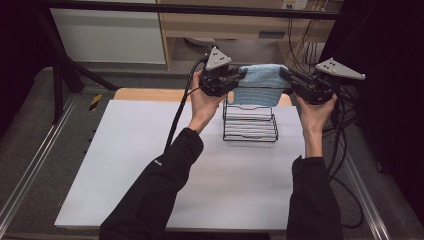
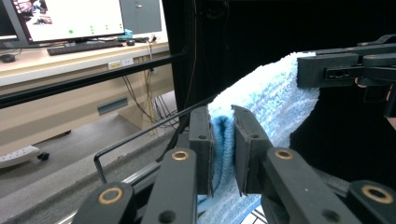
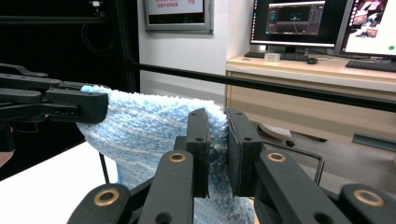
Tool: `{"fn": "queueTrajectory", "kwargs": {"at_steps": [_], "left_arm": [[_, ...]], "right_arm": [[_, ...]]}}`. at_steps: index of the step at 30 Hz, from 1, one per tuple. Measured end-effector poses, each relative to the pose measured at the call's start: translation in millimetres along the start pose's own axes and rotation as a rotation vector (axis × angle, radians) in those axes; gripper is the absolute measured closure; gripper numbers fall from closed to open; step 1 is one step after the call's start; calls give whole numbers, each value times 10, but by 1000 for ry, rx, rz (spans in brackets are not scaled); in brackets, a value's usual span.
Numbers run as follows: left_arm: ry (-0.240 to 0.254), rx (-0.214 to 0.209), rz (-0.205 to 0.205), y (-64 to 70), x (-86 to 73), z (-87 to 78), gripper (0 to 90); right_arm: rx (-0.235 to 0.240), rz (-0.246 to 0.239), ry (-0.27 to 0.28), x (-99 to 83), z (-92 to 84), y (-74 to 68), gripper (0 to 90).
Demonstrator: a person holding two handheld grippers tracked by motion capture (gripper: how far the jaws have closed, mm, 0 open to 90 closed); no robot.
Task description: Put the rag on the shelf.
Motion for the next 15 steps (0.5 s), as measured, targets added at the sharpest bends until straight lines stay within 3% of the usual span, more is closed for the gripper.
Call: {"fn": "queueTrajectory", "kwargs": {"at_steps": [9, 15], "left_arm": [[-28, -41, -45, 39, -107, -68, 781], [-55, -40, -48, 96, -168, -99, 778]], "right_arm": [[27, 3, -11, -55, -71, -42, 801], [48, 8, -35, -106, -148, -81, 786]]}}
Point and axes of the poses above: each handheld gripper's, and its own axes: z roughly forward along the jaws, x roughly out of its top, y roughly to its right, the point moved 2 cm from there along z, roughly forward along the jaws, and after that the axes turned 6 degrees about -z, right-handed, at the moved point
